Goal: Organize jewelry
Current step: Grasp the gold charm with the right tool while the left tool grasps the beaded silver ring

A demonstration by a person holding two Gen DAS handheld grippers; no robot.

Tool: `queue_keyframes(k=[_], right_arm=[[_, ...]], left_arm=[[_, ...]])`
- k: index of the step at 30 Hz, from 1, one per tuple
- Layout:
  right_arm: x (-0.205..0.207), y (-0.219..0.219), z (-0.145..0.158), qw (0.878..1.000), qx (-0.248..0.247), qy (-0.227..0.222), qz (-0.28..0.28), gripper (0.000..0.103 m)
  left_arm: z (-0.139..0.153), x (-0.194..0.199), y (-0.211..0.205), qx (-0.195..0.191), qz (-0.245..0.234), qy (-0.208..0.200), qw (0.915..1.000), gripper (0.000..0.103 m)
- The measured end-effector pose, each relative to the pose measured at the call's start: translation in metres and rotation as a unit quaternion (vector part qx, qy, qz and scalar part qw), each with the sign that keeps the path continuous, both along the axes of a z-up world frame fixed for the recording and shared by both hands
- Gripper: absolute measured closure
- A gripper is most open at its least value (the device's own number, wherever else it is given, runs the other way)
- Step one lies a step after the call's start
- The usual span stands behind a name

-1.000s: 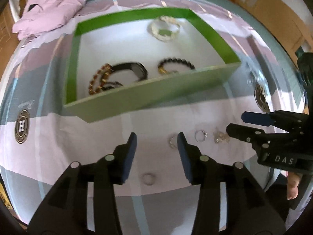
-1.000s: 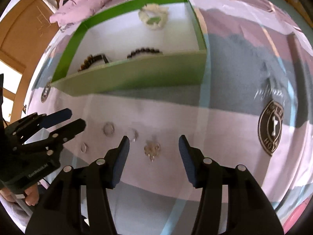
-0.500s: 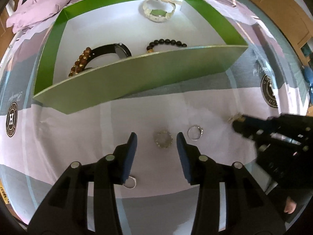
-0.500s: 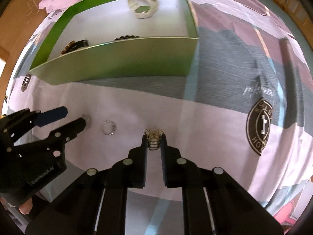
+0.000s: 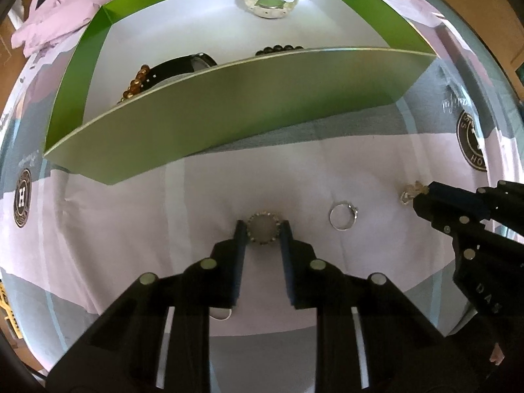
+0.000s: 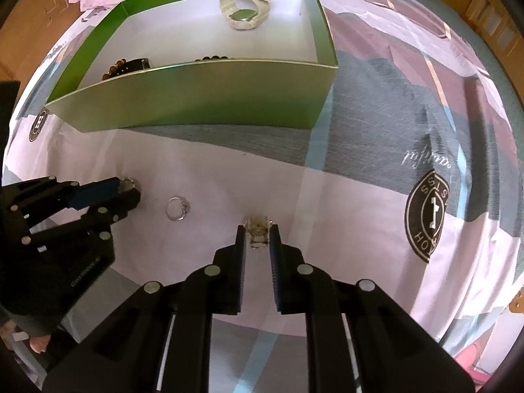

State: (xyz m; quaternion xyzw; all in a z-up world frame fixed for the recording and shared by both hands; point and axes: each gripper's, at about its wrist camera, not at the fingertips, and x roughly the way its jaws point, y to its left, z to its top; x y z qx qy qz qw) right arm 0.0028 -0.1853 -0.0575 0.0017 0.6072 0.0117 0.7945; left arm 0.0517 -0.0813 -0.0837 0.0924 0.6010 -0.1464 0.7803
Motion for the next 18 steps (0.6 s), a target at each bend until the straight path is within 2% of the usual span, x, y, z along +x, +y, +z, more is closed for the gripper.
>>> queue_keyframes(k=[2,3,4,6,14,15,16,18], right_arm=[[-0.002,0.005,0.004,1.000,-0.006,-0.001,0.004,0.088],[-0.002,0.007,0.005,1.000,-0.008,-0.001,0.004,0.085],[-0.002,0.010,0.005,1.000,-0.010,0.000,0.006,0.077],[-0.004,0.009,0.003,1.000,-0.017,-0.002,0.008,0.072],[-0.005,0.017,-0.009,0.999,-0.033,0.004,0.014,0.072],[-0.006,0.018,-0.010,0.999,-0.032,0.006,0.015,0.076],[-0.006,0.019,-0.011,0.999,-0.029,0.007,0.016,0.090],[-0.004,0.018,-0.012,1.000,-0.022,0.009,0.017,0.090]], left_arm=[[0.000,0.001,0.000,0.000,0.002,-0.001,1.0000,0.082],[0.001,0.001,0.000,0.001,0.003,-0.002,1.0000,0.082],[0.001,0.001,-0.001,0.000,0.003,-0.003,1.0000,0.082],[0.001,0.001,0.000,-0.001,0.004,-0.003,1.0000,0.082],[0.003,-0.002,0.000,-0.005,-0.001,-0.003,1.0000,0.082],[0.002,-0.002,-0.001,-0.005,-0.002,-0.002,1.0000,0.082],[0.002,-0.002,-0.002,-0.004,-0.002,-0.002,1.0000,0.082],[0.003,-0.001,-0.001,-0.006,0.001,-0.003,1.0000,0.082]])
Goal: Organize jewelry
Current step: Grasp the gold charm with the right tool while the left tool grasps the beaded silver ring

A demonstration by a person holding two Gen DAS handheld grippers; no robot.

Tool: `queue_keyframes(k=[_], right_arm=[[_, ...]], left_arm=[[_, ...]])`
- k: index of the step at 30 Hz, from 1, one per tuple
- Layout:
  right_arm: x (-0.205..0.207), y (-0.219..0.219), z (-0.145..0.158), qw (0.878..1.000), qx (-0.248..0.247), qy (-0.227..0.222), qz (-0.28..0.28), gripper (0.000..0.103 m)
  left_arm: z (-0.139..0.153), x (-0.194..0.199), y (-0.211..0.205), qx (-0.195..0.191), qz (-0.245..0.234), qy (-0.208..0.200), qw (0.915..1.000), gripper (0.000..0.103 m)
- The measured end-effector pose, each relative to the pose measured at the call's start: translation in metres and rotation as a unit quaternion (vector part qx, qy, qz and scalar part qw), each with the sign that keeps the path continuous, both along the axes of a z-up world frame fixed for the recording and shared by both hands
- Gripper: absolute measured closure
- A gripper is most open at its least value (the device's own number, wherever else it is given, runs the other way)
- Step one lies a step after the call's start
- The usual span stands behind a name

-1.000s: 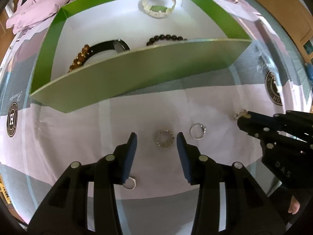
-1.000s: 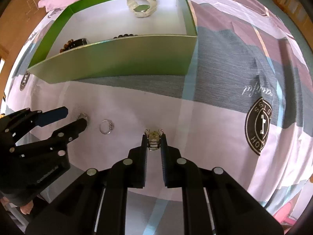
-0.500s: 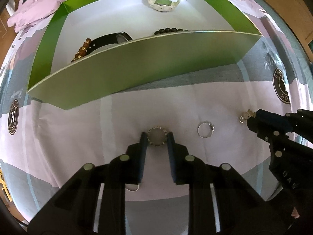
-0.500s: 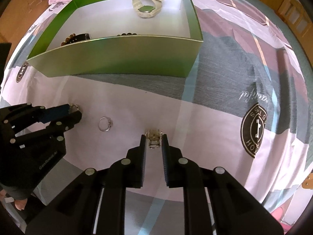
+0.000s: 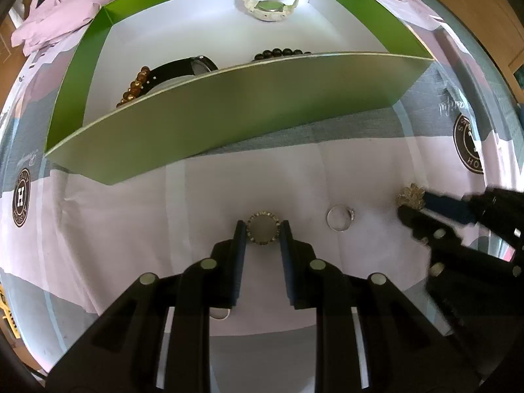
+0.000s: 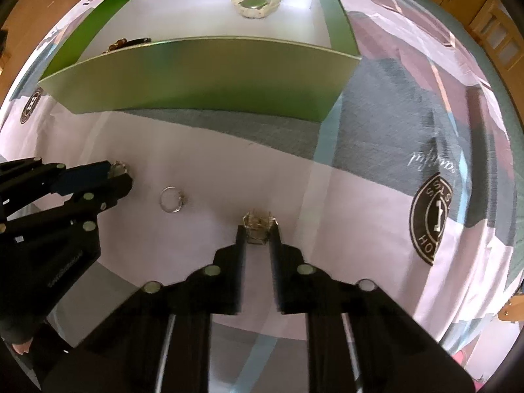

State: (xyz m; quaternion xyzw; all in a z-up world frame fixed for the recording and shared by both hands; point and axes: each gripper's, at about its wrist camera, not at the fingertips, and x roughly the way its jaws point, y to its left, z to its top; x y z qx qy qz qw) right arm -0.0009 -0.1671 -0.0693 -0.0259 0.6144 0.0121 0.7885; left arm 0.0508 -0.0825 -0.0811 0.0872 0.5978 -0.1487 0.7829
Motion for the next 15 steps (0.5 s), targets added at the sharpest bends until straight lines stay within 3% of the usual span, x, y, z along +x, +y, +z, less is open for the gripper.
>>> queue_keyframes(k=[15], right_arm=[[0.005,-0.026,0.011,0.999,0.033,-0.017,-0.024,0.089]], left_arm=[[0.026,0.004,0.035,-0.060,0.040,-0.001,0.9974,0.083]])
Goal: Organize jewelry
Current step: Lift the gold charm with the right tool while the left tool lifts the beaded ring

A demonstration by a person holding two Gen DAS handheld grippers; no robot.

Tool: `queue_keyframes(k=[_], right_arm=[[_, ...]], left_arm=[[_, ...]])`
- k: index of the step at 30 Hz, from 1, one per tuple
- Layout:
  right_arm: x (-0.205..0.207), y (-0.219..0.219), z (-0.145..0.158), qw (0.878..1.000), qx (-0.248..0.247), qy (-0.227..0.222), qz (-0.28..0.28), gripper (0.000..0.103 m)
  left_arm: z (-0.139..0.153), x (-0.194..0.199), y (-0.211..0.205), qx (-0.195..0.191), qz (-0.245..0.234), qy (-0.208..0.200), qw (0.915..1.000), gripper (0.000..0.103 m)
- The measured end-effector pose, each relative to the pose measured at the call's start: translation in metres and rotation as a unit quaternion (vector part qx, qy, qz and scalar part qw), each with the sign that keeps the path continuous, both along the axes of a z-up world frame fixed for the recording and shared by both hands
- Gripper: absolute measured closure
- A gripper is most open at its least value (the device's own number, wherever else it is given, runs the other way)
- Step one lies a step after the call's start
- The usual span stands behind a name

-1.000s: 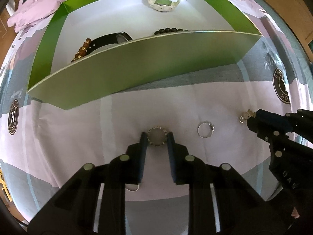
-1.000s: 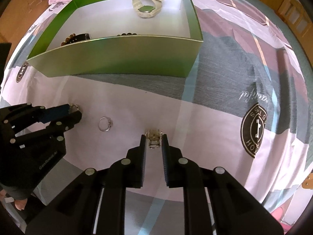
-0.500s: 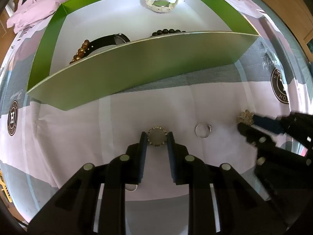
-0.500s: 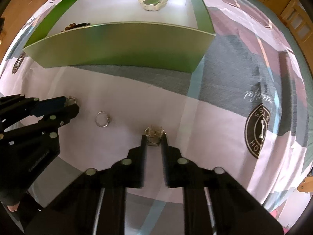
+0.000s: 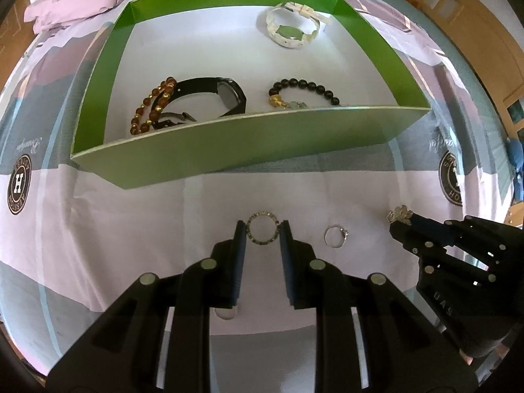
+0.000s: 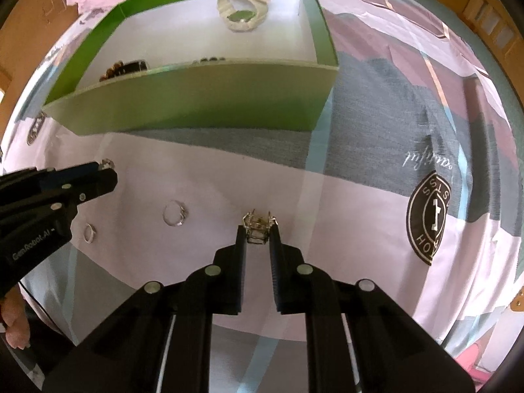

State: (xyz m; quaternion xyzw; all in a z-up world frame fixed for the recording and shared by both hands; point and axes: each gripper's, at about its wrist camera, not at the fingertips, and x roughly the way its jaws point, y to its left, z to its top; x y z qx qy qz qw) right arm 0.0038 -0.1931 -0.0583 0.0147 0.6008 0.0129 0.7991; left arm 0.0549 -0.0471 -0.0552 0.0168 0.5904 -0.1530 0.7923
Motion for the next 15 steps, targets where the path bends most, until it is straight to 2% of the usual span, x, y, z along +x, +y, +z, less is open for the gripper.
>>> queue_keyframes(k=[7,12,15], right_arm=[[0.005,-0.007,0.010,1.000,0.010,-0.006,-0.002,0.089],[0.005,0.000,0.002,1.000,0.001,0.006,0.007,0.089],[0.011,-0.001,-0.005,1.000,0.005,0.022,0.008,0.089]], left_arm=[[0.013,0.001,0.010,-0.015,0.008,-0.005,0.9998,0.083],[0.001,0.002,0.005,0.011,0.009,0.005,0.9999,0.082],[-0.012,0.001,0.002,0.028,0.007,0.030,0.9991,0.082]])
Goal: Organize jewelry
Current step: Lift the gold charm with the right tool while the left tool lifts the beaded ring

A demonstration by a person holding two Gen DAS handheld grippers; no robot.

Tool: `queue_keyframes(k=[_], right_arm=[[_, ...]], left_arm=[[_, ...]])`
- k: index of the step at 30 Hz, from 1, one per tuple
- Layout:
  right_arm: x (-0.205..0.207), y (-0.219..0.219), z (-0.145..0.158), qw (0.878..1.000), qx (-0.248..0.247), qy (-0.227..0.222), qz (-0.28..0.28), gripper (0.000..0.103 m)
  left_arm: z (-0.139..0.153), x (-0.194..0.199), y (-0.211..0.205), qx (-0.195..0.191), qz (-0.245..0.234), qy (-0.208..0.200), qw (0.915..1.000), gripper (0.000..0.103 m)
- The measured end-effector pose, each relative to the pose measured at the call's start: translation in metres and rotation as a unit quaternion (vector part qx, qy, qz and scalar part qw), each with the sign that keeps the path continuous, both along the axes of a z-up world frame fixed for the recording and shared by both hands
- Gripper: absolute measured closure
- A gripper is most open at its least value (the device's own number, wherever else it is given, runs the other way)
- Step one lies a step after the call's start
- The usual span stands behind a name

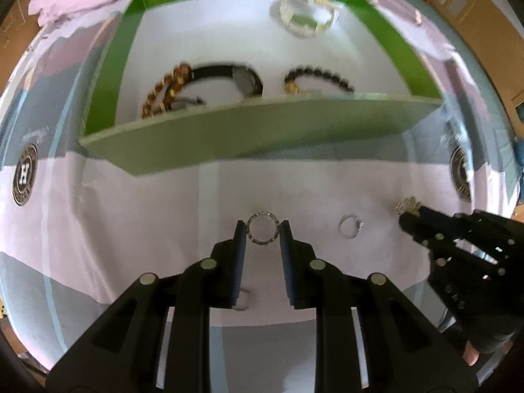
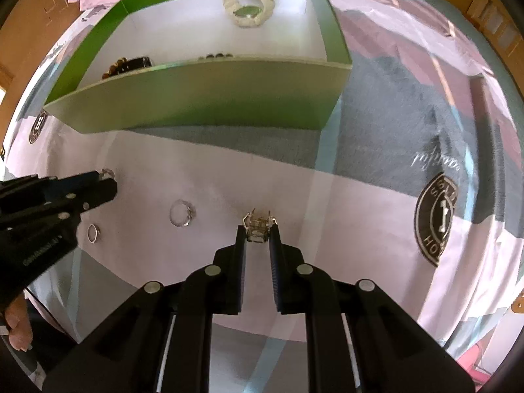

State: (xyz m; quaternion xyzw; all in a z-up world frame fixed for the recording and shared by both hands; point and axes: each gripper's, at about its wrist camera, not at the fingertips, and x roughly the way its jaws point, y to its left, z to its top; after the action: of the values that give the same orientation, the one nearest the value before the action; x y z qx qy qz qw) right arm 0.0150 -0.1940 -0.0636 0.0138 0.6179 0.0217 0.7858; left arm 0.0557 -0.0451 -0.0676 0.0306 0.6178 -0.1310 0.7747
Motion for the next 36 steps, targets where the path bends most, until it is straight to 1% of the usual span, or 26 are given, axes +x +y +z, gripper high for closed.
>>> queue_keyframes(k=[2,4,8,10,14,16,24,26,27,28,29,31,36], right_arm=[[0.002,-0.003,-0.003,1.000,0.015,0.012,-0.003,0.086],[0.003,-0.007,-0.002,1.000,0.028,0.012,-0.007,0.080],[0.006,-0.019,0.001,0.999,0.041,0.008,-0.025,0.078],[0.008,-0.023,-0.001,0.998,0.049,0.013,-0.035,0.073],[0.009,-0.026,-0.004,0.998,0.052,0.017,-0.042,0.069],[0.011,-0.024,-0.006,0.997,0.057,0.017,-0.042,0.065],[0.015,-0.012,-0.015,0.998,0.048,0.006,-0.036,0.065],[0.015,-0.008,-0.016,0.999,0.042,0.003,-0.033,0.077],[0.016,-0.007,-0.016,0.999,0.040,0.002,-0.030,0.084],[0.016,-0.006,-0.015,0.999,0.044,0.003,-0.028,0.084],[0.016,-0.006,-0.014,0.999,0.047,0.002,-0.027,0.084],[0.017,-0.005,-0.012,0.999,0.044,-0.002,-0.024,0.084],[0.011,-0.008,-0.001,0.999,0.033,-0.023,-0.030,0.084]], left_arm=[[-0.006,0.001,0.000,0.002,0.000,0.015,0.9999,0.082],[-0.008,0.001,0.001,0.002,0.001,0.019,0.9998,0.080],[-0.007,0.001,0.001,0.001,0.003,0.018,0.9998,0.078],[-0.008,0.000,0.000,0.004,0.003,0.018,0.9998,0.069],[-0.010,0.000,-0.005,0.012,0.001,0.017,0.9998,0.067],[-0.012,0.000,-0.007,0.012,0.000,0.018,0.9998,0.065],[-0.015,0.001,-0.013,0.011,0.001,0.019,0.9997,0.064],[-0.016,0.000,-0.012,0.011,0.002,0.019,0.9998,0.063],[-0.017,-0.001,-0.011,0.011,0.001,0.018,0.9998,0.064],[-0.016,-0.002,-0.008,0.012,0.002,0.016,0.9998,0.075],[-0.015,-0.003,-0.006,0.013,0.005,0.012,0.9998,0.083],[-0.013,-0.001,-0.004,0.000,0.006,0.015,0.9999,0.082],[-0.002,-0.001,0.000,-0.006,0.011,-0.001,0.9999,0.083]])
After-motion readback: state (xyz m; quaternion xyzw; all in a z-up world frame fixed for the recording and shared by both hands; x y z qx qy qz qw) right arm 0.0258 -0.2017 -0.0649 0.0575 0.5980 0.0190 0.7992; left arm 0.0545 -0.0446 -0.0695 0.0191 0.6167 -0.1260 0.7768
